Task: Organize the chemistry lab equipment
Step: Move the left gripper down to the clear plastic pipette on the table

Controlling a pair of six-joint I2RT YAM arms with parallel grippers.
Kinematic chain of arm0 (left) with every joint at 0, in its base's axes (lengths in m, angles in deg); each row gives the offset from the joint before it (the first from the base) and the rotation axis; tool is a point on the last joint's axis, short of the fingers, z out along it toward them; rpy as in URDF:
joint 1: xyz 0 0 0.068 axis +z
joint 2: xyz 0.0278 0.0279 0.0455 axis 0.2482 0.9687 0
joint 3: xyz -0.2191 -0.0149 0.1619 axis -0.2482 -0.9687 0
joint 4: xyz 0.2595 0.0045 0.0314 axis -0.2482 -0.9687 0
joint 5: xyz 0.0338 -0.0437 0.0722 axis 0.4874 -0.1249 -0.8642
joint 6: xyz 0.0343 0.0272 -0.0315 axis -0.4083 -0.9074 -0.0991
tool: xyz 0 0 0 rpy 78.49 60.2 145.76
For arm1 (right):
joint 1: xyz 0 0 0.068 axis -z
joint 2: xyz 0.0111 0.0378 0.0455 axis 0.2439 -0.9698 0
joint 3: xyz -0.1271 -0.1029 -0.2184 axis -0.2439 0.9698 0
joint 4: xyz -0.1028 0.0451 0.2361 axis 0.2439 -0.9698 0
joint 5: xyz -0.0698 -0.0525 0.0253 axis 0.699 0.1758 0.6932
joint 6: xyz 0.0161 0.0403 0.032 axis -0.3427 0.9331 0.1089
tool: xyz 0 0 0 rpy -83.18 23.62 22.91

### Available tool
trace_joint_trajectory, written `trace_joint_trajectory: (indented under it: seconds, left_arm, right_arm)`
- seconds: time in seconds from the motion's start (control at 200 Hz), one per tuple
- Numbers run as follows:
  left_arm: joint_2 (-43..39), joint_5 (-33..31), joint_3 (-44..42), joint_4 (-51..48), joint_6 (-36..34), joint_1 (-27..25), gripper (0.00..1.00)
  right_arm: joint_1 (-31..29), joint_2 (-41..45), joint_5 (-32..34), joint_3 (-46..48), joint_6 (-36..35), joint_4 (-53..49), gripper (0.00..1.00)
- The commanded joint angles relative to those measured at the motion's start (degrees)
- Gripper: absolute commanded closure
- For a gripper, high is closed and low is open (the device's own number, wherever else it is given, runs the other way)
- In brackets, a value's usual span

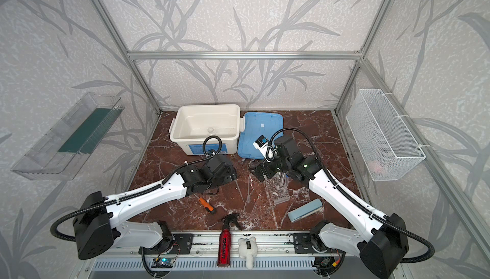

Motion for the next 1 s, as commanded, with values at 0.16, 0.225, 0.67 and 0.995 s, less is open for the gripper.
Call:
trace_joint_trajectory:
  seconds: [0.16,0.225,0.67,0.995]
  left_arm:
    - [6.18,-3.94,-0.70,2.75,11.27,-1.19,0.28]
    - [7.88,-4.26,-0.41,3.05,12.17,-1.41,0.30]
    - [15.94,-4.47,0.02,7.66,16.16,-1.58,0.43]
    - [21.80,-3.64,5.94,6.02,12.44,-0.79,0.60]
  right_arm:
    - [-3.91,-2.62,1.40,0.35,-0.05,1.30,0.01]
    - [-4.35,-2.74,2.22,0.52,0.17,1.88,0.01]
    - [-4.38,1.07,10.38,5.90,-0.76,5.59,0.01]
    - [-4.29,1.62,11.18,6.99,-1.81,5.96,0.01]
